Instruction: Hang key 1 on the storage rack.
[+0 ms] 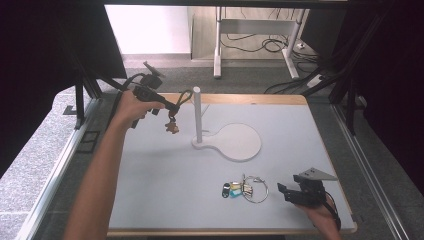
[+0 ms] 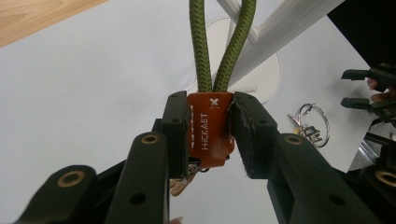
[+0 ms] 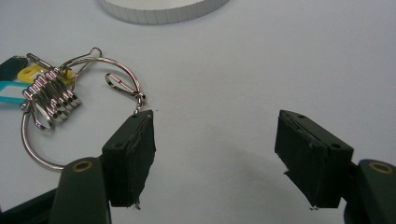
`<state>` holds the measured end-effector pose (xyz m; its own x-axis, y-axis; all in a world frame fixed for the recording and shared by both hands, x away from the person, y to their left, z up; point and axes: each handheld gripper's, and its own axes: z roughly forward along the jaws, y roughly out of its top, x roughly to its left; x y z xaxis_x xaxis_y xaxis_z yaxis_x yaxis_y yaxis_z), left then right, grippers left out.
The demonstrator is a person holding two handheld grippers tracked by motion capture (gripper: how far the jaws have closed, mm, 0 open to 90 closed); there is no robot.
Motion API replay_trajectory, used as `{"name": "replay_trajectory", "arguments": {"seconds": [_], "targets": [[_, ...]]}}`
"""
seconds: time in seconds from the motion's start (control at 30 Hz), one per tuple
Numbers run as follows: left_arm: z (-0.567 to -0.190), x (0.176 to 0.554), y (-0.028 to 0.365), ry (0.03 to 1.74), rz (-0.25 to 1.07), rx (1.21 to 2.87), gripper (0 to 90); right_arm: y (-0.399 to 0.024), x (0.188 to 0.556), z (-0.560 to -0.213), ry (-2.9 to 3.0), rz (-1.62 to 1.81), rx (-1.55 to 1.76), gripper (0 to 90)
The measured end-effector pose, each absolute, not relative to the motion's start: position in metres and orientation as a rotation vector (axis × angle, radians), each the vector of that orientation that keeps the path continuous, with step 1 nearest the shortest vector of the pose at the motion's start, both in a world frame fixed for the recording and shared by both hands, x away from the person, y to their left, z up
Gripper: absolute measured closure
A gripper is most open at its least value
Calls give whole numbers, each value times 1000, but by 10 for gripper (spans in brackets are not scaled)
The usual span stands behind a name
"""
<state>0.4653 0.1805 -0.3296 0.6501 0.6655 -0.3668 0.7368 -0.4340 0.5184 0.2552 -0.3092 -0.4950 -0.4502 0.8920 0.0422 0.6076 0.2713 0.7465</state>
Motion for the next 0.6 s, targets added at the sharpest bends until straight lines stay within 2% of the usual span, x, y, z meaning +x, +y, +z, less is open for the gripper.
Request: {"name": "replay_trajectory", "arguments": {"seconds": [0.6], "targets": [[-347, 460, 167, 1034, -136, 2251, 667, -308, 255, -495, 2162, 999, 1356, 289]]}}
